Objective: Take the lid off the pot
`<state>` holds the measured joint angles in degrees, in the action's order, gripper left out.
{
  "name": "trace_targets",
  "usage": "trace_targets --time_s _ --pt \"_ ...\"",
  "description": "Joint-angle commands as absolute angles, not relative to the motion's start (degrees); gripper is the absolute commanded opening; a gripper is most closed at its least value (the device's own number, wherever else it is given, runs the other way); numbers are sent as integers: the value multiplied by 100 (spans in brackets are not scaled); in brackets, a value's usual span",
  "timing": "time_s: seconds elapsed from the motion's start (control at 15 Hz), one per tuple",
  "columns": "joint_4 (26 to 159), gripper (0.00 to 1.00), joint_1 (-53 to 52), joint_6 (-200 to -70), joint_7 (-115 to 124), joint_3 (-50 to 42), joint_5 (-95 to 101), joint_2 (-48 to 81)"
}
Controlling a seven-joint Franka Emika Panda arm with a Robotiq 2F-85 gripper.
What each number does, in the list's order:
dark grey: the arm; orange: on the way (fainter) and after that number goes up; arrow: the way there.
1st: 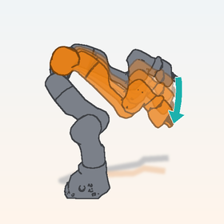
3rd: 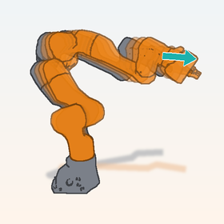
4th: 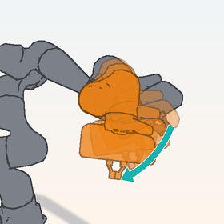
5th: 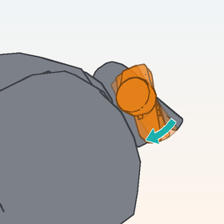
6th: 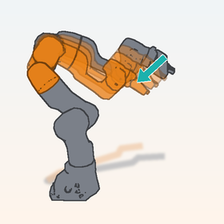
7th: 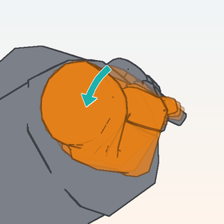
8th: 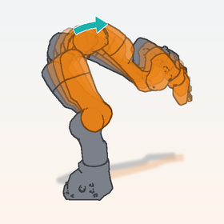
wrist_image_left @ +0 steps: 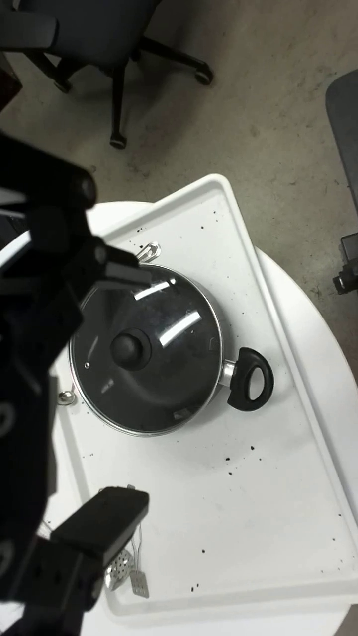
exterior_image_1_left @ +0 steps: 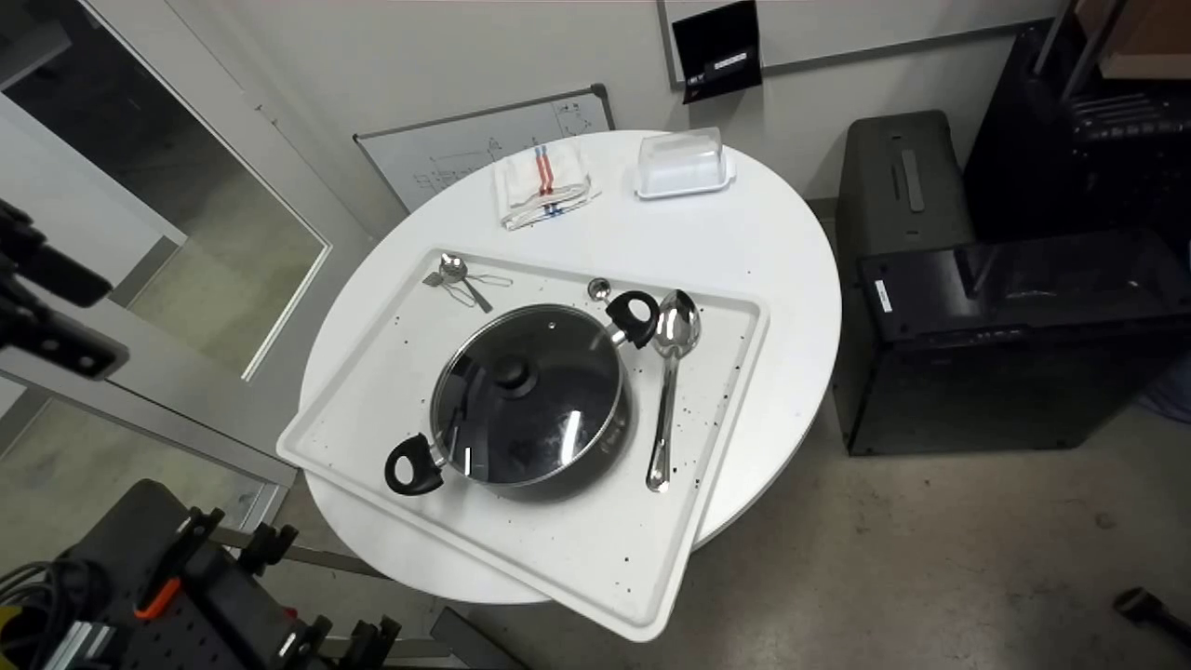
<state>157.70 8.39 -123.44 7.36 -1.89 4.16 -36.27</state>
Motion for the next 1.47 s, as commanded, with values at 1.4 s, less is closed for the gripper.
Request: trace_targets --time_s 1.4 --pt "13352 100 574 -14453 247 -483 398 1418"
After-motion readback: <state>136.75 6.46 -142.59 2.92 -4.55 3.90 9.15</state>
